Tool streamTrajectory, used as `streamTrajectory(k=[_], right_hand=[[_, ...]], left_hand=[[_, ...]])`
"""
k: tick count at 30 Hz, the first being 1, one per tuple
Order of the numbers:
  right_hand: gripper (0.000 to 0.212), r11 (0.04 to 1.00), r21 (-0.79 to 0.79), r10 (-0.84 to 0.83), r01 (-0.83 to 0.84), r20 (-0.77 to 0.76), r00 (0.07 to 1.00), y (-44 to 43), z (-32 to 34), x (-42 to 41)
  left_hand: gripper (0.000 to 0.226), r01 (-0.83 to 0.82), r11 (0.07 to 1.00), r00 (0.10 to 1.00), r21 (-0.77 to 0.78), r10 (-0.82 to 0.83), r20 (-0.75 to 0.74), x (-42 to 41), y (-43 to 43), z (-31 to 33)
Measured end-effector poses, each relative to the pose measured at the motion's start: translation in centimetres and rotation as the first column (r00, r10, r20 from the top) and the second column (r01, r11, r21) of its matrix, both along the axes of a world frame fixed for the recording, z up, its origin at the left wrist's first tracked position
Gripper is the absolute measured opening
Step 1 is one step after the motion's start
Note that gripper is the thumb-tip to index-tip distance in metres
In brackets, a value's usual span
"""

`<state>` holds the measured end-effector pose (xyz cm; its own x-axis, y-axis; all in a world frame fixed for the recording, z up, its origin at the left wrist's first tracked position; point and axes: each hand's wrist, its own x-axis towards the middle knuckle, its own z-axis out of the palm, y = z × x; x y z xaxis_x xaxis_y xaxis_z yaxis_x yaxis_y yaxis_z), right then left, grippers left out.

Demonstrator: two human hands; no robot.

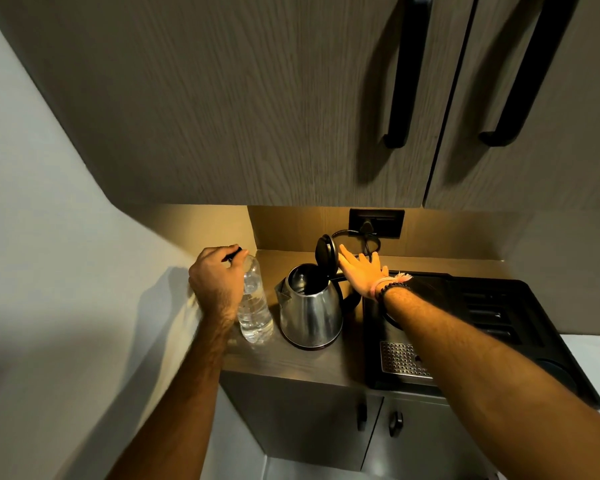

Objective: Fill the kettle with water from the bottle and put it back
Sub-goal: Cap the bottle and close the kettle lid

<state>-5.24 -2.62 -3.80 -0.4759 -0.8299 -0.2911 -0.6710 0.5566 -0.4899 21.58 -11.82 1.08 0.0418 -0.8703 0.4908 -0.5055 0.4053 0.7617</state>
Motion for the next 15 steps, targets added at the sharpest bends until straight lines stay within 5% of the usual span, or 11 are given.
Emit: streamTrajectory(k=[15], right_hand=[[0.094,1.0,0.012,-0.007,0.007,0.018,1.0,-0.12,-0.05,0.0]], left_hand=[[0.029,0.033,0.998,0.998,0.056,-0.03,-0.054,0.7,-0.28,-0.31]])
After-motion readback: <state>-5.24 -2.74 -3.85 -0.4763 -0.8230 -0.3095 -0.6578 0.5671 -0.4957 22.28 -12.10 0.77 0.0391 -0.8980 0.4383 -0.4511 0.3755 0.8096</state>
